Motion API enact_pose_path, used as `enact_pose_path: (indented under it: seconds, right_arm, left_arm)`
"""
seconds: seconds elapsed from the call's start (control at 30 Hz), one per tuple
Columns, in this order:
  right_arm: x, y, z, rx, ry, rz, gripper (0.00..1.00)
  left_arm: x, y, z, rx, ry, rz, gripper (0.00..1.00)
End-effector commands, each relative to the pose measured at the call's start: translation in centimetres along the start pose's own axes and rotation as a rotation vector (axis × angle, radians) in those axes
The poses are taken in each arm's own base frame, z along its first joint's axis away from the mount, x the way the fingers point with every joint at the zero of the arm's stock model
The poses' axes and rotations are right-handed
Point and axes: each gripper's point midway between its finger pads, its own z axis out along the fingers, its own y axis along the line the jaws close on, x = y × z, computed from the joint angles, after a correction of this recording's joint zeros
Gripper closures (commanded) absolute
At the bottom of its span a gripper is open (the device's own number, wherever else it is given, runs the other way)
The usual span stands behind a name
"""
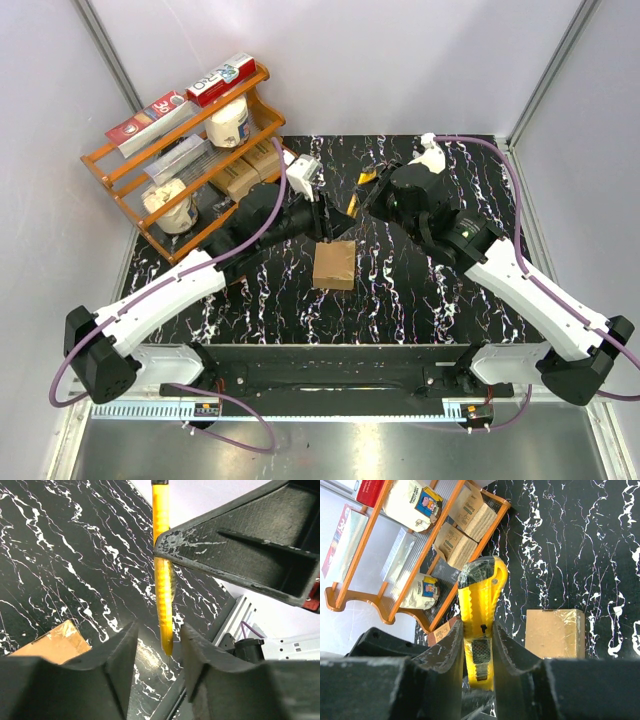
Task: Unpack the express box
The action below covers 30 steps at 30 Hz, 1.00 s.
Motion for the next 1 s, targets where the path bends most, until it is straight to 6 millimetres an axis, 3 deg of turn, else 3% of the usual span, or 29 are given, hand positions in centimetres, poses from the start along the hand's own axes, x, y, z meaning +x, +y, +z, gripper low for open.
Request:
enact_pose_path:
  seconds: [0.0, 0.1, 0.13, 0.2, 0.27, 0.37, 0.47, 0.6, 0.73, 0.83, 0.97]
  right_arm:
    - [-1.3, 0.5, -0.8, -0.024, -0.031, 0.034, 0.87]
    - [-1.1, 0.5, -0.9, -0.027, -0.023, 0.036, 0.87]
    - [-1.0, 0.3, -0.9, -0.023, -0.018, 0.035, 0.85]
    - [-1.0, 0.3, -1.2, -0.026, -0.014, 0.035, 0.79]
    - [-1.0, 0.4, -1.7, -0.042, -0.009, 0.028, 0.54]
    - [-1.6, 0.3, -2.9, -0.070, -0.019, -0.010, 0.25]
    - [-2.3, 0.7, -4.6, -0.125, -0.026, -0.087, 0.15]
    - [-3.2, 1.7, -7.2, -0.231, -0.030, -0.225, 0.10]
    - [-2.9, 5.2, -11.4, -0.480, 0.039, -0.369, 0.07]
    - [-2.5, 6.8, -14.2, -0.614, 0.093, -0.439, 0.04]
    - [-2.3, 7.7, -16.2, -0.690, 0.140, -0.476, 0.02]
  left_arm:
    - [-3.0, -1.6, 0.2, 0.034, -0.080, 0.047, 0.65]
    - [-3.3, -1.7, 0.4, 0.031, -0.085, 0.056, 0.81]
    - [-3.4, -1.7, 0.4, 0.032, -0.086, 0.063, 0.93]
    - [-3.3, -1.5, 0.5, 0.018, -0.075, 0.072, 1.00]
    - [-4.0, -1.6, 0.3, 0.008, -0.081, 0.094, 1.00]
    - [-4.4, -1.9, -0.4, 0.004, -0.066, 0.127, 1.00]
    - [-4.2, -2.6, -1.6, 0.025, -0.019, 0.155, 1.00]
    - [-3.8, -5.0, -3.5, 0.149, 0.052, 0.174, 1.00]
    - [-3.7, -8.1, -6.4, 0.321, 0.112, 0.176, 1.00]
    - [-3.9, -10.2, -8.5, 0.438, 0.132, 0.177, 1.00]
    - [-4.1, -12.9, -10.8, 0.580, 0.153, 0.181, 1.00]
